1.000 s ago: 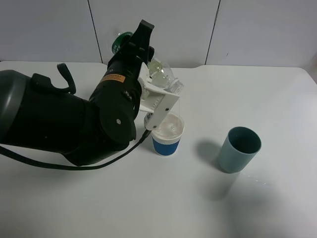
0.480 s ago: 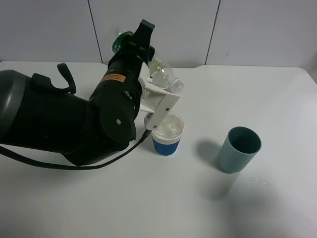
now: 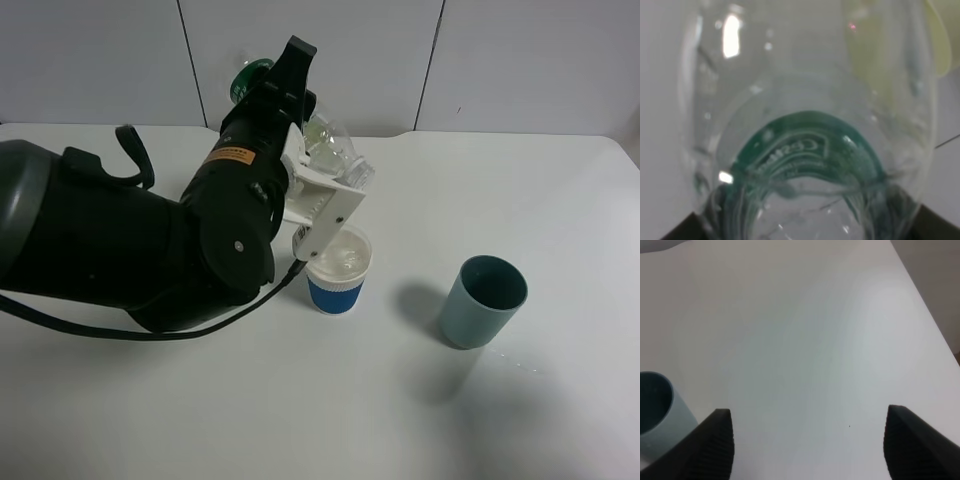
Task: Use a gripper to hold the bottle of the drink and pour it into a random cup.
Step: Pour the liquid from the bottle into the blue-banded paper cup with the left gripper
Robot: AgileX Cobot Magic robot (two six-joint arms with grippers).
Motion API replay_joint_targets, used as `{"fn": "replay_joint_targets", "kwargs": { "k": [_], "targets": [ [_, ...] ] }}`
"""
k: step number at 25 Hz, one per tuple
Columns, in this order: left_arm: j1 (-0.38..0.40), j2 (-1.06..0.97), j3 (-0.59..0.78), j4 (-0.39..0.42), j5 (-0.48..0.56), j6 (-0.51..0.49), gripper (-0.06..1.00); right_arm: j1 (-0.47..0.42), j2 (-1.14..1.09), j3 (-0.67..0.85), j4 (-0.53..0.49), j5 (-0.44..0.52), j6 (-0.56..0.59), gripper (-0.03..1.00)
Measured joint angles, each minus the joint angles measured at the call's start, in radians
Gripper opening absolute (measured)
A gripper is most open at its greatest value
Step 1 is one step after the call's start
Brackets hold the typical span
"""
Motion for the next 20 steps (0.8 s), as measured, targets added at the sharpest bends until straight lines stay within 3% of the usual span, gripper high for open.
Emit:
{"fn": "replay_joint_targets", "kwargs": {
  "k": [20],
  "targets": [
    [0.0,-0.005,0.0,0.057,0.0,0.0,0.51,0.0,0.0,0.0,0.0,0.0,0.0,0.63]
  ]
}}
